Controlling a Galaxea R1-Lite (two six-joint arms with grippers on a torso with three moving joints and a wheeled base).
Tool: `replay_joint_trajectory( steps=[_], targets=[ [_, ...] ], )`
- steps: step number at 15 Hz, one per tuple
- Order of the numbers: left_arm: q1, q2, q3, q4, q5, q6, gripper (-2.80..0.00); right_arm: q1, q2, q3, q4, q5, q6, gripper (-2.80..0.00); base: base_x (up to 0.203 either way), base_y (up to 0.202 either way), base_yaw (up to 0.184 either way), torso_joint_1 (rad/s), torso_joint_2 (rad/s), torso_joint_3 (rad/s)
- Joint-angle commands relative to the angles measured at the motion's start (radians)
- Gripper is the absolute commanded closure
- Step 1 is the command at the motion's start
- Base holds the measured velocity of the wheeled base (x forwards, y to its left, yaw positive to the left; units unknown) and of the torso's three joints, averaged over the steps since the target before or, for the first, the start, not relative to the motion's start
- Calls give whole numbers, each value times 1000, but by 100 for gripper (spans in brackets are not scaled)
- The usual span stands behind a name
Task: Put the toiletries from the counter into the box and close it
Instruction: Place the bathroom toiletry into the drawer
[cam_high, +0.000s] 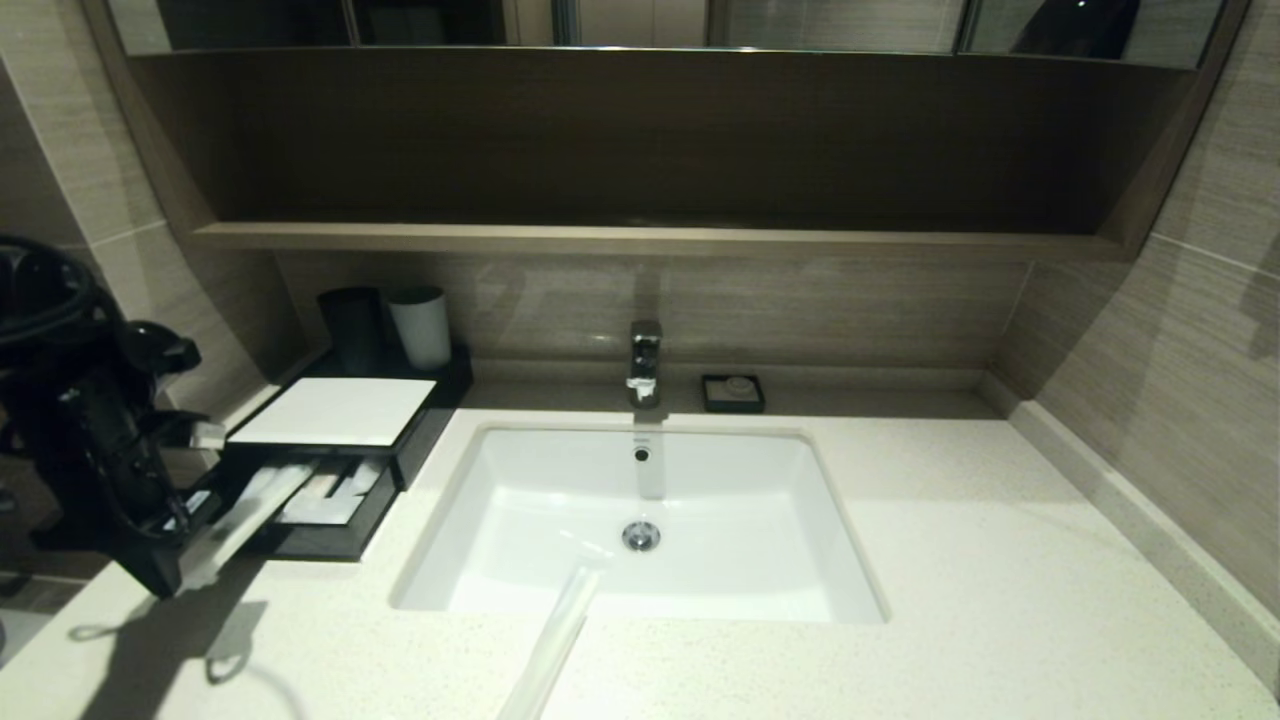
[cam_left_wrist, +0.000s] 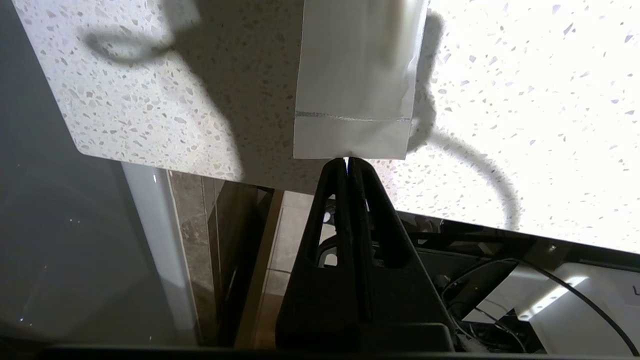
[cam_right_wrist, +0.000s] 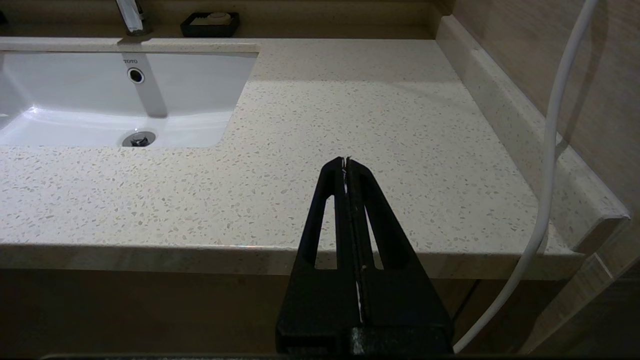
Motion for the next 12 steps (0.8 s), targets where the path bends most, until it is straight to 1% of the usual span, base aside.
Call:
replay_joint_trajectory(
  steps=[1,5,12],
  targets=[
    [0,18,-13,2,1,0,0,0,-2,2,0,0,0,0,0,0,0,0,0,0],
    [0,33,-19,-4,1,0,0,0,-1,2,0,0,0,0,0,0,0,0,0,0],
    [0,68,-72,-8,2,-13,0,0,-2,2,0,0,0,0,0,0,0,0,0,0]
  ],
)
